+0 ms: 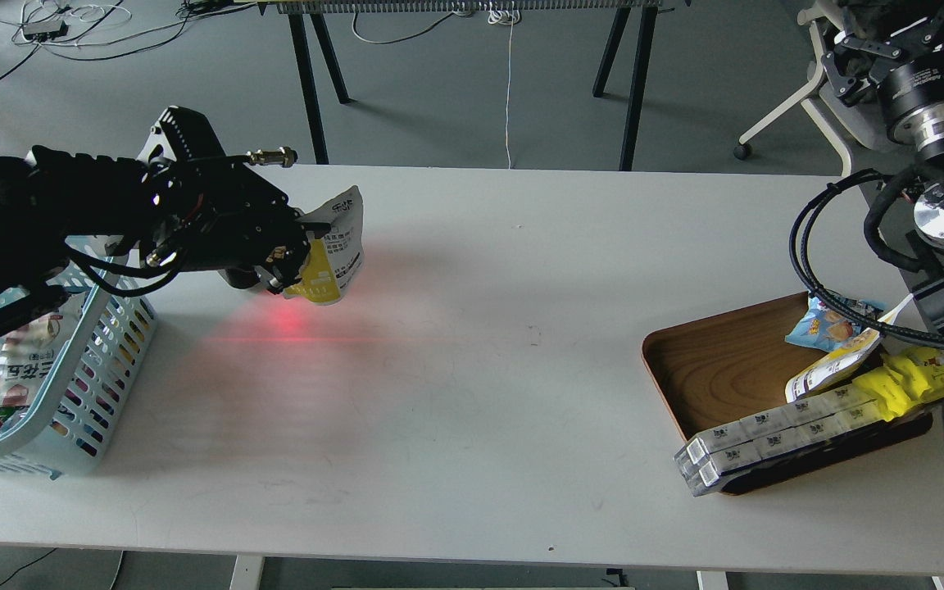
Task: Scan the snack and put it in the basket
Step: 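Hold the yellow packet with the left gripper in front of the scanner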
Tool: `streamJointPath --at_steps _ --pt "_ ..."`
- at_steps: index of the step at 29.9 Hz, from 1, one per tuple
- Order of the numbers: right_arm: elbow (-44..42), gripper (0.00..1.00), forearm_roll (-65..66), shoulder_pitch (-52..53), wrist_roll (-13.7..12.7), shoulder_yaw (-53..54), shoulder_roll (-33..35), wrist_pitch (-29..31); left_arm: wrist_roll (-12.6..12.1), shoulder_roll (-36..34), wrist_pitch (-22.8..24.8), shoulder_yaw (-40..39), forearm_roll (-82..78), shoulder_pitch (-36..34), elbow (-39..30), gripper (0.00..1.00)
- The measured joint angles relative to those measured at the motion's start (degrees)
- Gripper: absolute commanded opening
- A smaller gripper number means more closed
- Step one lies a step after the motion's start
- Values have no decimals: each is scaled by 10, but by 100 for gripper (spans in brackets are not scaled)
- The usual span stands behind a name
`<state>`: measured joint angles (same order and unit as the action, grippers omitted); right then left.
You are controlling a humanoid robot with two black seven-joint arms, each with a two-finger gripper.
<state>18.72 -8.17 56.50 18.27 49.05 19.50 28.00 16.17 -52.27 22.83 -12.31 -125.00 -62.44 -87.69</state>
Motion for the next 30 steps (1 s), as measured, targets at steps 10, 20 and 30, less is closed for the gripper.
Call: streamJointPath --at_steps 10,20,30 --pt "15 99 0 -1 0 0 18 0 0 -1 -1 1 0 12 -17 0" --pt "16 99 0 -2 0 1 19 0 3 -2 -1 0 0 12 -20 0" --pt "16 99 0 -2 0 0 19 0 11 -2 -1 1 0 13 -21 0"
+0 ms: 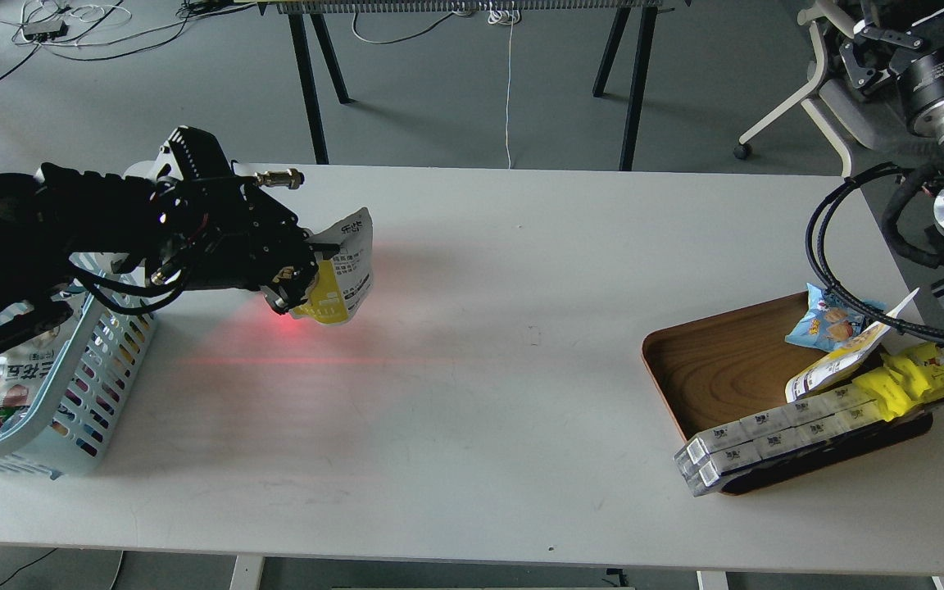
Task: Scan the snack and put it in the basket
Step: 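Hold the yellow packet with the left gripper in front of the scanner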
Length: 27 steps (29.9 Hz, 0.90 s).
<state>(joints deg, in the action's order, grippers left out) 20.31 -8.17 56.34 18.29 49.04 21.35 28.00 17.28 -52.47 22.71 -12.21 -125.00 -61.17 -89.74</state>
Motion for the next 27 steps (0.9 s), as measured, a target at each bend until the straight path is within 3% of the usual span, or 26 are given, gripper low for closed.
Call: streamJointPath --at_steps 27 --pt "20 99 1 2 0 2 1 0 2 -10 0 1 0 0 -1 0"
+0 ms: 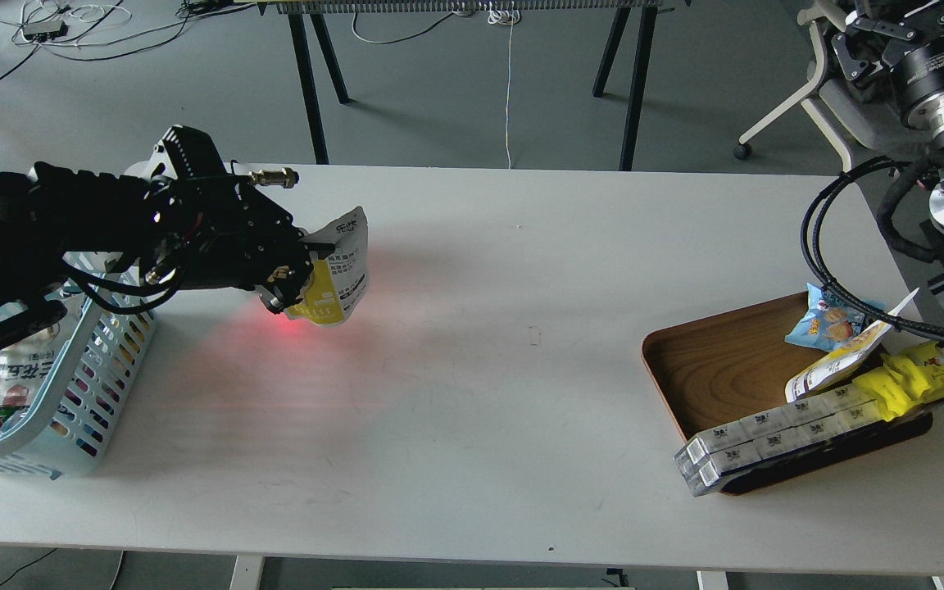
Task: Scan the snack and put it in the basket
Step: 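Hold the yellow packet with the left gripper in front of the scanner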
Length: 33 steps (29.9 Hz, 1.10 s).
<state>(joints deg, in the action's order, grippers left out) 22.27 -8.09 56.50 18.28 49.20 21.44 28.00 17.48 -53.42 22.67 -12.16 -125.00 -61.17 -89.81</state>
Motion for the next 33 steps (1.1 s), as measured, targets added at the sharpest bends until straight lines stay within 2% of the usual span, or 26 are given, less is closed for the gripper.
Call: streamJointPath --at_steps 25,33 --pt "1 99 0 0 0 1 1 0 7 -3 1 3 0 10 2 0" --pt "1 99 0 1 0 1 1 0 32 -29 0 -18 0 6 1 0"
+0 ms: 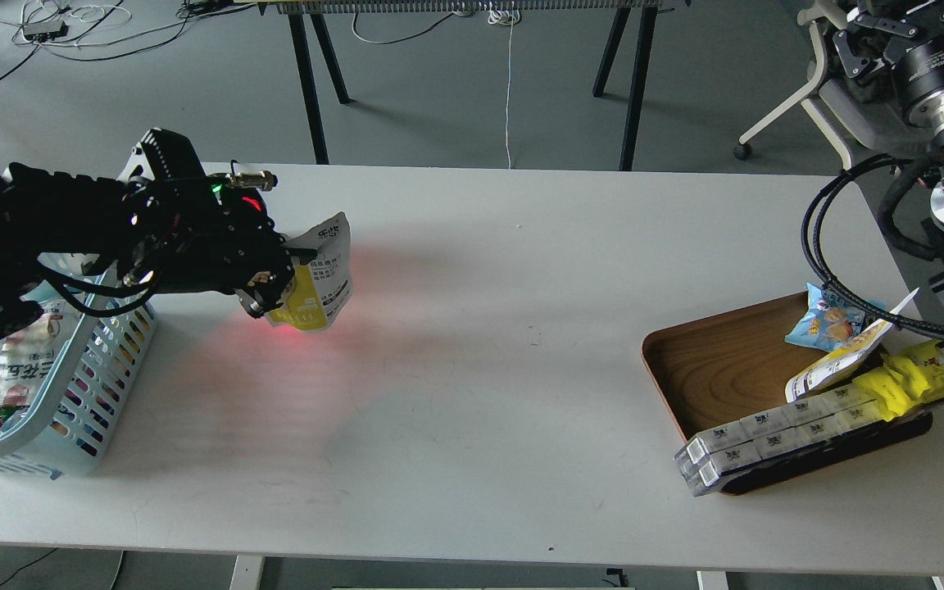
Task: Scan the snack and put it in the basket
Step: 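Hold the yellow packet with the left gripper in front of the scanner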
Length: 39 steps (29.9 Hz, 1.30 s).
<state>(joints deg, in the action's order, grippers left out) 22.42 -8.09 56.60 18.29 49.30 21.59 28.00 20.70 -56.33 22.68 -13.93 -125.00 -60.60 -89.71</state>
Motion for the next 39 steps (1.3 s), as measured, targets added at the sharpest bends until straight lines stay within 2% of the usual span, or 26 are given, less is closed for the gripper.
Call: streamJointPath --at_steps 11,39 --pt "0 99 0 0 1 1 0 0 26 -21 1 -50 0 -1 -1 1" --pt "3 99 0 -2 1 6 0 0 19 -1 2 -43 0 27 5 1"
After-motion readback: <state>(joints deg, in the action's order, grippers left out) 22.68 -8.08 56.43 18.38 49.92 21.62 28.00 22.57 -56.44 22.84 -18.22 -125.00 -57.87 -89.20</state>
